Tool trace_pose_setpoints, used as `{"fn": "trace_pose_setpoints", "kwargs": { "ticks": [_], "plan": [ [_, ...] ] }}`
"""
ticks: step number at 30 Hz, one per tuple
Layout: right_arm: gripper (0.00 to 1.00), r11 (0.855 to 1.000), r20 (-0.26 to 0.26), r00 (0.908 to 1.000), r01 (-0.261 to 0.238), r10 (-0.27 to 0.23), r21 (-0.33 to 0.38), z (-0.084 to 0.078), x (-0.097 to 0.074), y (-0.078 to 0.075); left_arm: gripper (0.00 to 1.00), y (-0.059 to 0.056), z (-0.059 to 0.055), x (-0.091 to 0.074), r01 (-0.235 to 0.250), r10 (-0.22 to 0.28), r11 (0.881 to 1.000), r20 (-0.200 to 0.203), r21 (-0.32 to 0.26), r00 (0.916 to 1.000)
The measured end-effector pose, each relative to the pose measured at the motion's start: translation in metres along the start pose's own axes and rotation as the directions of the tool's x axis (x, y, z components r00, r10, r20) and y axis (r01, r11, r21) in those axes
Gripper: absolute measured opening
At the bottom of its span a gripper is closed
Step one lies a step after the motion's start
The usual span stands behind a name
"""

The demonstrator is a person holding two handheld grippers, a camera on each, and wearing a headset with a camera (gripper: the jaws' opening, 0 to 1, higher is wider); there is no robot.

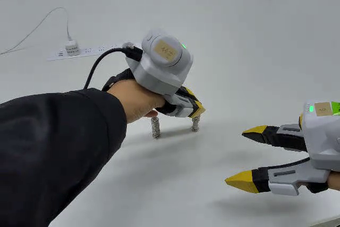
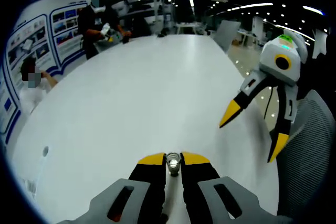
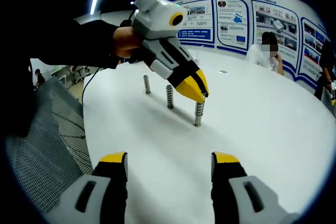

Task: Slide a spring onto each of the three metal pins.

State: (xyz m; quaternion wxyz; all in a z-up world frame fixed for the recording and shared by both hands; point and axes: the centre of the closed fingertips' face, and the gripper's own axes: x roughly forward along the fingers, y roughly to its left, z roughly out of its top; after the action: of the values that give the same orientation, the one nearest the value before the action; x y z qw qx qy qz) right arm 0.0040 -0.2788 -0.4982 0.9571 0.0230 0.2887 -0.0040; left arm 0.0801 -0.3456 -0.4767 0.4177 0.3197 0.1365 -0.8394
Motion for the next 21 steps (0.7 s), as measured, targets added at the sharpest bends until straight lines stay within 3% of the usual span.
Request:
{"fn": "trace_pose_setpoints", "kwargs": {
  "ticks": [8, 21],
  "plan": [
    [0.66, 1.0, -0.002, 1.0, 0.002, -0.002, 0.004, -0.002, 0.0, 0.0, 0.11, -0.002, -0.007, 0.007, -0.011, 0.012, 1.0, -0.034, 0.016, 0.9994],
    [0.66, 1.0, -0.005, 1.0, 0.003, -0.003, 0.008, -0.003, 0.0, 0.001, 0.11, 0.001, -0.014, 0.012, -0.021, 0.021, 1.0, -0.055, 0.015, 0.9982]
  ]
}}
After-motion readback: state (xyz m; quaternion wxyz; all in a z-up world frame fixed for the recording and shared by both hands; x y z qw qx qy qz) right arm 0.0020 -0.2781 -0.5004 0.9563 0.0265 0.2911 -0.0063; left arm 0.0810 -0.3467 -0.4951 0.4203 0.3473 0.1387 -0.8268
